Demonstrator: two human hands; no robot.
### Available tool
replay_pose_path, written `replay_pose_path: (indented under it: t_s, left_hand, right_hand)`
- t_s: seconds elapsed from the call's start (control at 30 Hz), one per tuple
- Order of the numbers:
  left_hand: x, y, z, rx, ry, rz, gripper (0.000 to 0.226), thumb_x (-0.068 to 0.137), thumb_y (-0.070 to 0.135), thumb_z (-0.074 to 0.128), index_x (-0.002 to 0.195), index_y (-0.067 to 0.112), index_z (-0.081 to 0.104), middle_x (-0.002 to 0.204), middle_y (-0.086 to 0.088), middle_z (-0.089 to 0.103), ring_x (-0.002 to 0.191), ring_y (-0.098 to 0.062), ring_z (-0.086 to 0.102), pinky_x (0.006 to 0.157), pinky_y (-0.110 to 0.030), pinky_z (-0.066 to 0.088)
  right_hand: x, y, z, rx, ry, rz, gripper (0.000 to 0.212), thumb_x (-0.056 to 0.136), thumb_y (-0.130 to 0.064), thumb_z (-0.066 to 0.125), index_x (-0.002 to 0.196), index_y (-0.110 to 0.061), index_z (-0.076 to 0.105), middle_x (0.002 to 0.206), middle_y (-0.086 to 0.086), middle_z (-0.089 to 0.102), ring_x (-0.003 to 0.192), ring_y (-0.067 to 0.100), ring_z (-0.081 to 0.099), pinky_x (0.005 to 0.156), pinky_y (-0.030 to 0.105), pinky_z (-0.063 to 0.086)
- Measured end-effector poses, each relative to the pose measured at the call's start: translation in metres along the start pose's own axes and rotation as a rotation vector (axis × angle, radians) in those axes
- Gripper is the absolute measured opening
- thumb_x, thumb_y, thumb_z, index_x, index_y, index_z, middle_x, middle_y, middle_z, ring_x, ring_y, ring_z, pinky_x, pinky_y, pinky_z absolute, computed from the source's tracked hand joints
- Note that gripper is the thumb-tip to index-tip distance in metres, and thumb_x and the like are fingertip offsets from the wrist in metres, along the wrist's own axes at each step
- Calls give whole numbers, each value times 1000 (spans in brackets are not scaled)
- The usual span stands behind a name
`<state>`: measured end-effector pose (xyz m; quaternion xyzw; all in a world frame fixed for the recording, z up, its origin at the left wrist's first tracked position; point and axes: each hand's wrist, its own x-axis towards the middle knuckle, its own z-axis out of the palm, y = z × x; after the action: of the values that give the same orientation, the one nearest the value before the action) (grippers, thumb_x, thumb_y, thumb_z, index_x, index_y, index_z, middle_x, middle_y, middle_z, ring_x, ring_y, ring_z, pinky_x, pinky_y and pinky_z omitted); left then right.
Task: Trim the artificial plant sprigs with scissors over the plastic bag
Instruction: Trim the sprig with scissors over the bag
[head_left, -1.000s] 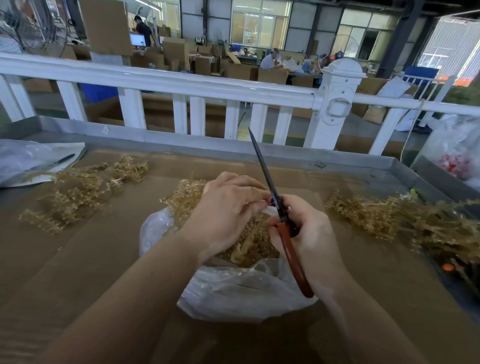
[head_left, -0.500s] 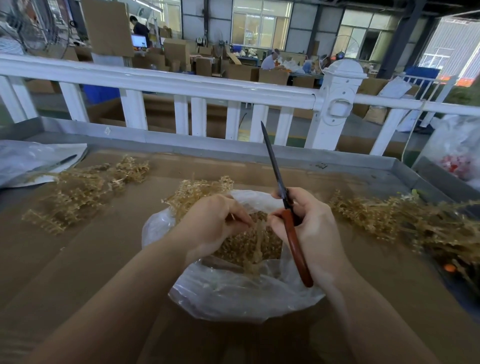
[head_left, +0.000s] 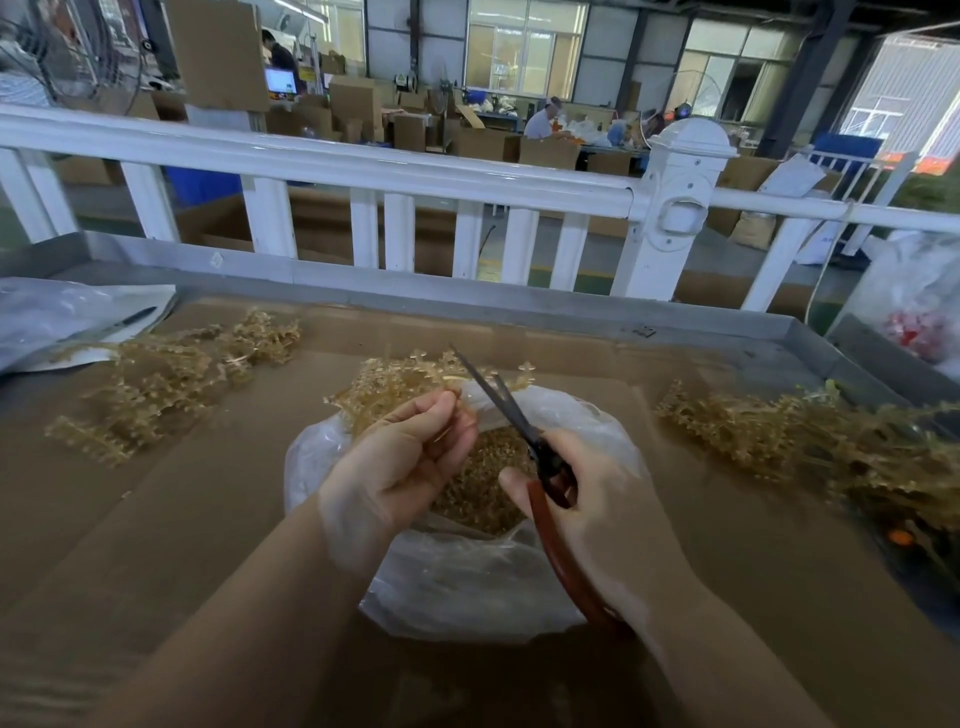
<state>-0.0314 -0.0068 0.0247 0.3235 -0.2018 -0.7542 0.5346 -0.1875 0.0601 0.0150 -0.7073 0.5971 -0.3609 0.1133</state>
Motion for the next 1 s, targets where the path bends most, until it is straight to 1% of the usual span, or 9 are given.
replay_pose_path:
  t_s: [0.1,0.2,0.4,0.47,0.6,0.73,0.87,0.93,1.0]
  left_hand:
    - [1,-1,-1,-7,-7,5,19,91,2,51,76,7,60,57,-5,65,50,-9,65,50,-21,56]
    - [2,-3,-3,16,-9,11,17,91,2,52,76,8,60,59,-5,65,52,-9,65,51,-20,56]
    - [3,-5,-7,112,-28,48,21,92,0,49,76,8,60,57,-4,65,49,-9,64,51,-19,55]
    - [3,-5,-6,146,-18,84,22,92,0,50,73,8,60,57,-4,64,49,-9,63,50,-20,55]
    - [2,-4,-5,163,33,134,23,90,0,53,70,7,61,59,-5,62,50,-10,63,49,-21,55]
    - [-1,-6,-4,239,36,128,21,92,0,49,76,7,59,66,-6,64,60,-13,62,55,-22,56]
    - [-4,-8,-1,243,46,129,20,93,0,49,77,6,60,60,-4,65,66,-16,60,67,-26,52]
    - [-3,-8,-1,252,62,132,21,94,0,48,77,6,59,61,-5,64,62,-15,60,63,-25,52]
    - [-2,-8,-2,259,88,143,22,94,-1,48,75,6,57,62,-6,60,52,-12,60,51,-21,53]
  right_hand:
    - [-2,2,1,-93,-49,-2,28,85,-59,52,75,-34,43,62,-12,43,60,0,44,56,15,33]
    - [-2,3,0,-158,-87,-13,30,85,-61,49,81,-32,45,65,-11,45,60,0,43,54,17,27]
    - [-1,3,-3,-186,-116,-40,29,86,-62,48,86,-34,47,67,-10,47,62,1,44,55,17,28]
    - [-3,3,-2,-218,-83,-59,29,85,-63,47,87,-34,48,69,-12,48,64,0,45,55,16,29]
    - [-7,2,0,-236,79,-110,36,83,-64,43,96,-32,55,73,-17,51,69,2,50,60,13,36]
    - [-9,-3,2,-314,56,-217,39,83,-62,45,99,-29,59,76,-18,52,70,2,46,61,10,31]
    - [-10,-5,3,-308,75,-229,40,83,-61,46,99,-27,60,78,-15,55,71,2,46,61,10,31]
    - [-9,-4,3,-320,19,-224,42,82,-63,43,99,-28,59,79,-15,57,73,5,51,61,13,36]
    - [-10,-3,3,-341,9,-255,44,82,-62,44,101,-26,60,84,-12,62,79,9,56,65,18,44]
